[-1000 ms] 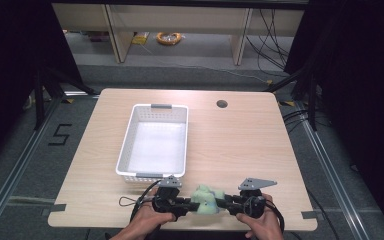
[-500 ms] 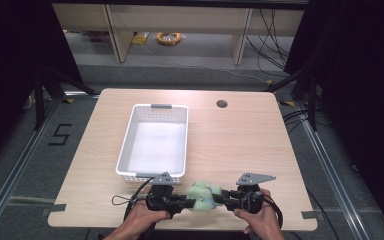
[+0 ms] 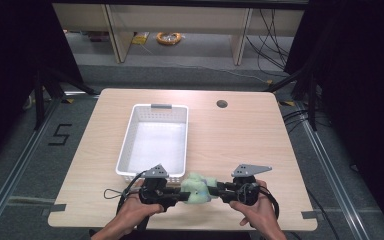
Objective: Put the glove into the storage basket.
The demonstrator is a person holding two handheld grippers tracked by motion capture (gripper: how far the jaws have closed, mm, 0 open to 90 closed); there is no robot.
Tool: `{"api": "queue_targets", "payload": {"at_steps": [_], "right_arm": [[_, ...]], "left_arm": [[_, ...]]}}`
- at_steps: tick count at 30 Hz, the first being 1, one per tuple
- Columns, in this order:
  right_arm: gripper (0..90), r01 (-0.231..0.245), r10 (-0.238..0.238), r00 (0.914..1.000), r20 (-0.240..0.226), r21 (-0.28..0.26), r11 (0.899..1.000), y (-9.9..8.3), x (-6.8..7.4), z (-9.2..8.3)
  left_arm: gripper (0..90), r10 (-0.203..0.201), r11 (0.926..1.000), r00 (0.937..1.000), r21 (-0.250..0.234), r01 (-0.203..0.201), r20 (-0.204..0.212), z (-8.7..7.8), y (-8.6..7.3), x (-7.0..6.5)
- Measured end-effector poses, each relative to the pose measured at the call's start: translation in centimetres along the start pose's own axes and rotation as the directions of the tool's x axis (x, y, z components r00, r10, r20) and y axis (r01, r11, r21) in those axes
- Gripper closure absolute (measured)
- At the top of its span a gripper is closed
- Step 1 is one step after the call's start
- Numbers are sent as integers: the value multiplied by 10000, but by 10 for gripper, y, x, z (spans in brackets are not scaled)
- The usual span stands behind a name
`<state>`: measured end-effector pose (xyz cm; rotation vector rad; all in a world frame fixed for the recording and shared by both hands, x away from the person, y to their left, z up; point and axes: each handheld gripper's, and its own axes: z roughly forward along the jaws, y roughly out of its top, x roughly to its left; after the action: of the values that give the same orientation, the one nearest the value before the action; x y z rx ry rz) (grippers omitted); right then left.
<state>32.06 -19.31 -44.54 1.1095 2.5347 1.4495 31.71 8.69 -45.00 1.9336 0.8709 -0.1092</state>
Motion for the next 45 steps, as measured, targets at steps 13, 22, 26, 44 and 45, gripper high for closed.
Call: {"api": "queue_targets", "payload": {"at_steps": [13, 22, 26, 44, 45], "right_arm": [[735, 142, -141, 9999, 88, -62, 9999, 28, 1, 2], [734, 189, -189, 9998, 2, 84, 9998, 50, 1, 3], [735, 337, -337, 9994, 23, 67, 9994, 58, 2, 4], [735, 452, -439, 9987, -252, 525, 9976, 110, 7, 37], [735, 452, -439, 9987, -252, 525, 9976, 110, 7, 37]], "left_arm": [[758, -100, 9999, 9999, -142, 98, -106, -10, 18, 10], [757, -249, 9994, 9994, -240, 243, -230, -21, 32, 16], [755, -262, 9993, 9988, -259, 252, -405, -28, 38, 19], [752, -748, 9972, 9929, -139, 738, -929, -64, 57, 51], [752, -748, 9972, 9929, -139, 738, -929, -64, 57, 51]]}}
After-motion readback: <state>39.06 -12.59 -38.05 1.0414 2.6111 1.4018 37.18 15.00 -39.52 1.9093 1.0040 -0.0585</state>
